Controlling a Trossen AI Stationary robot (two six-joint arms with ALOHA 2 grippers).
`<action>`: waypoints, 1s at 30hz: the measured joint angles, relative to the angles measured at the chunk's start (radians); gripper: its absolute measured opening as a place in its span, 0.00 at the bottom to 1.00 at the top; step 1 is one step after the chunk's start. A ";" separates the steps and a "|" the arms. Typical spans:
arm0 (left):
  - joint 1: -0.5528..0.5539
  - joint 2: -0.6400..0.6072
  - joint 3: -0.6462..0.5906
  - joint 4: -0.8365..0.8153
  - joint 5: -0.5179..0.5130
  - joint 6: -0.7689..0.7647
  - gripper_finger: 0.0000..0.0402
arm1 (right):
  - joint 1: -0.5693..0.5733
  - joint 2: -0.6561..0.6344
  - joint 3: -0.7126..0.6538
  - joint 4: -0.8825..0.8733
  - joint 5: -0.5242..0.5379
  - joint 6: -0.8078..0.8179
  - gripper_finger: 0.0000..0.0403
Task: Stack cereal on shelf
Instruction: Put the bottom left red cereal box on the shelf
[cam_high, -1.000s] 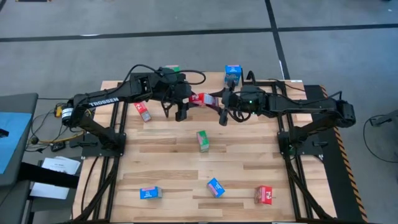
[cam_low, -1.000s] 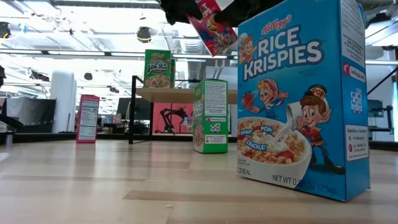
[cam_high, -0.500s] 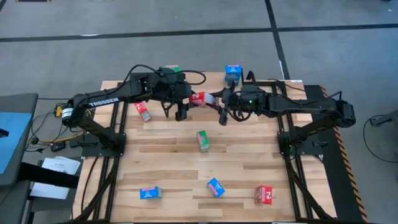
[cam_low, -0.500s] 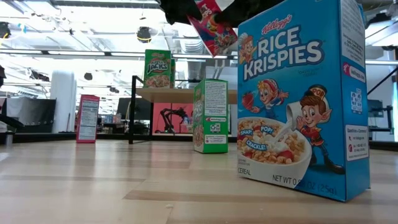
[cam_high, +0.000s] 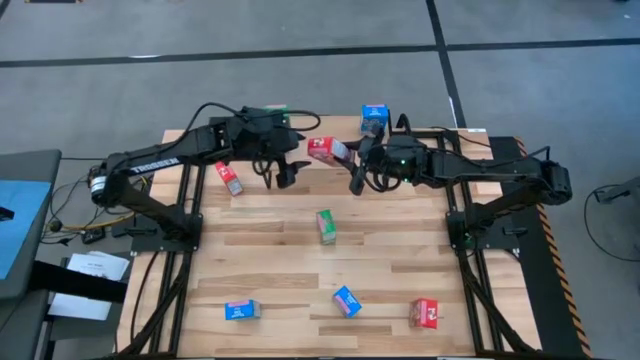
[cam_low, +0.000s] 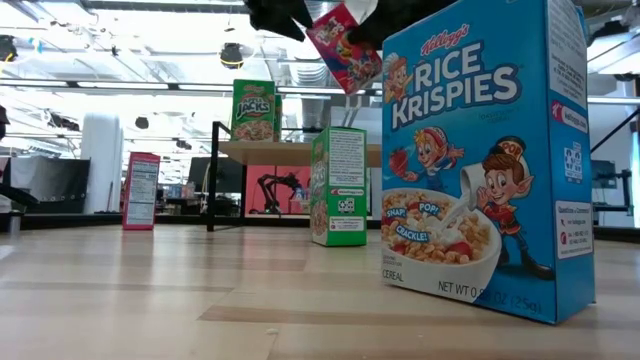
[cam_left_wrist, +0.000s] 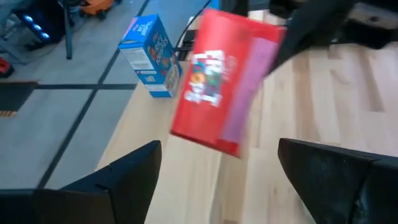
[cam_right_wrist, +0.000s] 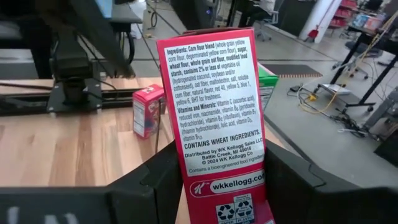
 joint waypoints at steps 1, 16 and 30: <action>-0.001 -0.010 0.000 -0.010 0.005 -0.007 0.78 | -0.004 0.000 0.000 0.000 0.001 0.010 0.52; -0.073 -0.082 0.000 -0.117 0.004 -0.033 0.78 | -0.063 -0.001 -0.205 0.379 0.001 0.186 0.52; -0.081 -0.082 0.000 -0.135 0.004 -0.038 0.78 | -0.027 0.261 -0.258 0.825 0.140 0.110 0.52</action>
